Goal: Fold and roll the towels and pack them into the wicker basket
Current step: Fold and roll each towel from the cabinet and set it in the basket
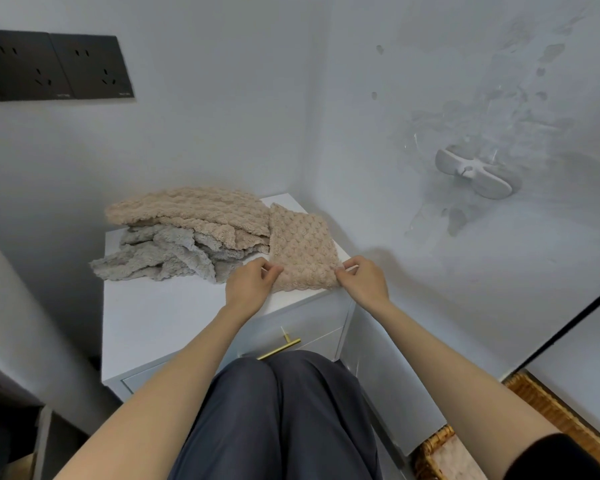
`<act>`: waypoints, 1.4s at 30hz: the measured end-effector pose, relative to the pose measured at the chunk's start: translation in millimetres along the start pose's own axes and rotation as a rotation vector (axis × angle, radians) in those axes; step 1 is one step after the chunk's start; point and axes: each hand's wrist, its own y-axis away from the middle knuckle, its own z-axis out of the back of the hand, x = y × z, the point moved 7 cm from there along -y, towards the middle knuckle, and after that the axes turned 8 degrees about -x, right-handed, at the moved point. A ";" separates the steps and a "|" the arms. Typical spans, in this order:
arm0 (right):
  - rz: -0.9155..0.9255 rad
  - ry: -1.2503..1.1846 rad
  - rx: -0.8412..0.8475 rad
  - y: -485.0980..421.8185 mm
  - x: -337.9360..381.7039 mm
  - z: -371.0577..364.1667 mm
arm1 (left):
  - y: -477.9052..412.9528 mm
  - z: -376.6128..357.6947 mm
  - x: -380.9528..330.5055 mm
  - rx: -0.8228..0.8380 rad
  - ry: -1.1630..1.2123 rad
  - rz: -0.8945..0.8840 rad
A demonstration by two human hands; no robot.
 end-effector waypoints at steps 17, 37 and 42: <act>0.975 0.307 -0.035 58.4 48.3 -36.0 | -11.2 -7.6 3.1 -0.084 -0.105 0.058; 0.683 0.395 0.216 17.6 25.6 -14.2 | 6.4 -7.1 -22.4 0.069 -0.338 -0.451; 0.552 0.200 0.208 10.4 27.8 -9.8 | 8.3 -3.7 -23.9 0.070 -0.397 -0.391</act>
